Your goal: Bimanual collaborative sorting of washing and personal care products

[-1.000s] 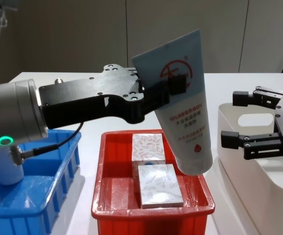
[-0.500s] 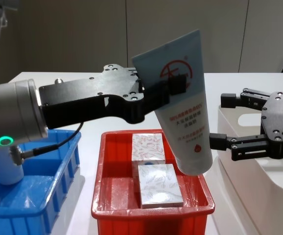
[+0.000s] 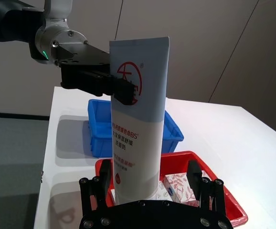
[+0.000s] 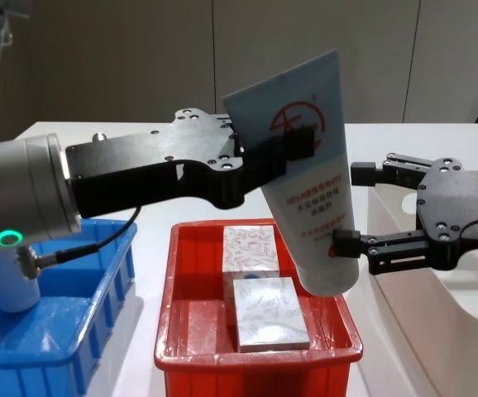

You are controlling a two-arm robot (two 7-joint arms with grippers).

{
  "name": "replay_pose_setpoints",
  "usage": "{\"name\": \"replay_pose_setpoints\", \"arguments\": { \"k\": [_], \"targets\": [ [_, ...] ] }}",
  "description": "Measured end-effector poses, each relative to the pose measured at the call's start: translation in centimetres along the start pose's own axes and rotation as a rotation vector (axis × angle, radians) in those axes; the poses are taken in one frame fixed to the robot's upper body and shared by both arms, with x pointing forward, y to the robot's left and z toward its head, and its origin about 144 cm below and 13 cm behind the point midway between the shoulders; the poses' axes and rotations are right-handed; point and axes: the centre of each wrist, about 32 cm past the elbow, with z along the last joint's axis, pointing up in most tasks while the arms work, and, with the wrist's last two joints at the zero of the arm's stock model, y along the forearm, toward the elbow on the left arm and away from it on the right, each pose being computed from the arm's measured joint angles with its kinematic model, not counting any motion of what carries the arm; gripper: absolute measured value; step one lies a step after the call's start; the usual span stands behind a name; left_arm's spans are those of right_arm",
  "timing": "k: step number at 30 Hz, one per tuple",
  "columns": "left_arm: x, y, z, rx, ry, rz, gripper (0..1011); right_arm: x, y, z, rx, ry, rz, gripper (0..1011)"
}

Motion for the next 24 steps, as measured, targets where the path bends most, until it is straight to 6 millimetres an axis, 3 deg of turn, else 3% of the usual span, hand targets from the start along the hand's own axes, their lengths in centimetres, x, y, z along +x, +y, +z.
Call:
{"name": "replay_pose_setpoints", "arguments": {
  "k": [24],
  "targets": [
    [0.0, 0.0, 0.0, 0.0, 0.0, 0.0, 169, 0.4, 2.2, -0.4, 0.0, 0.004, 0.05, 1001]
  ]
}}
